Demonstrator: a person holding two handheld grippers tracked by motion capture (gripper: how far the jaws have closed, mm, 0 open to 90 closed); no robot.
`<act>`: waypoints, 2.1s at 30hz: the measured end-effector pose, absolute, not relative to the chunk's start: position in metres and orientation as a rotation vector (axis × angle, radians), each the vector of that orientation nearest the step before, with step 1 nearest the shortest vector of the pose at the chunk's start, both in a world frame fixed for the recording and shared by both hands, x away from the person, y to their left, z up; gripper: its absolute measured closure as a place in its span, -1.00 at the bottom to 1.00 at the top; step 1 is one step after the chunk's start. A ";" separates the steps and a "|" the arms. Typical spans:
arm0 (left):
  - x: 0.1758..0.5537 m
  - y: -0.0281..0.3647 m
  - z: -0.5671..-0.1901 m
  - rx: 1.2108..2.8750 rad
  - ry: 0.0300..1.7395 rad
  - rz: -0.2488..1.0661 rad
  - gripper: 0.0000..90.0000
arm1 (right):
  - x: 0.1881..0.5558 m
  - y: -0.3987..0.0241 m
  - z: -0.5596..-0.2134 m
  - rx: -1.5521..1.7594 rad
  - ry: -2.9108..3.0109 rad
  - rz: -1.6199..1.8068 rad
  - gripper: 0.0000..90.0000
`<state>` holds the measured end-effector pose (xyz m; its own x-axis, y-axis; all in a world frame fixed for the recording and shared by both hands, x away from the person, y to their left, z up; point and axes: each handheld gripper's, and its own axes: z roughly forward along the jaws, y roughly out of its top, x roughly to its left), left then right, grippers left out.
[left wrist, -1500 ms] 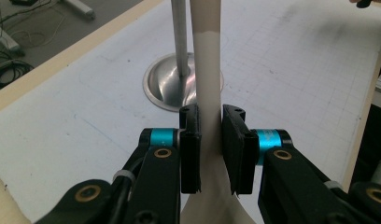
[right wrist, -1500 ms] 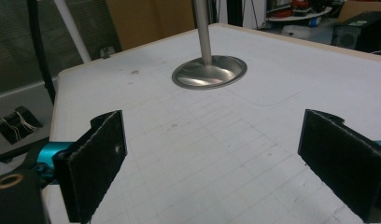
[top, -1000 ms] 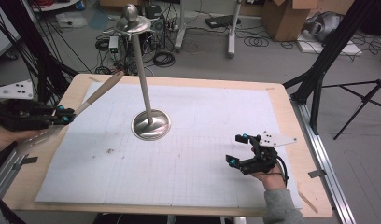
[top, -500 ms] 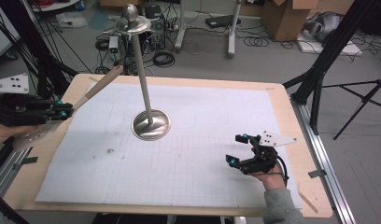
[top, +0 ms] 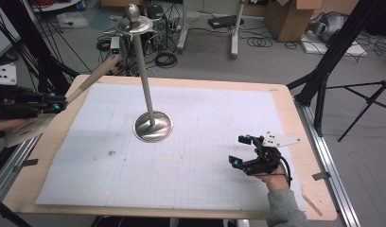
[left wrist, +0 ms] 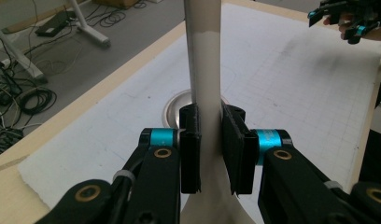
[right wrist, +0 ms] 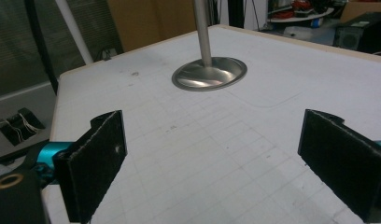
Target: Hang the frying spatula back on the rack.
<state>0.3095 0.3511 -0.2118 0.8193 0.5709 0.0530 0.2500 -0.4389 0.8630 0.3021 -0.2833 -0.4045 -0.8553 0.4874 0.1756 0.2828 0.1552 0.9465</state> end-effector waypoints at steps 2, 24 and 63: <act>0.311 0.354 -0.209 2.036 0.610 0.425 0.71 | 0.303 -0.284 -0.405 0.765 2.254 1.785 -0.85; 0.304 0.362 -0.188 1.977 0.597 0.473 0.71 | 0.302 -0.285 -0.404 0.759 2.236 1.797 -0.85; 0.305 0.357 -0.178 1.952 0.588 0.503 0.71 | 0.300 -0.286 -0.402 0.750 2.229 1.799 -0.85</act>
<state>0.3053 0.3572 -0.1779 0.7958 0.5983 0.0935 0.1844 -0.3865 0.9037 0.2998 -0.2861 -0.4022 -0.8563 0.4876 0.1702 0.2693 0.1403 0.9528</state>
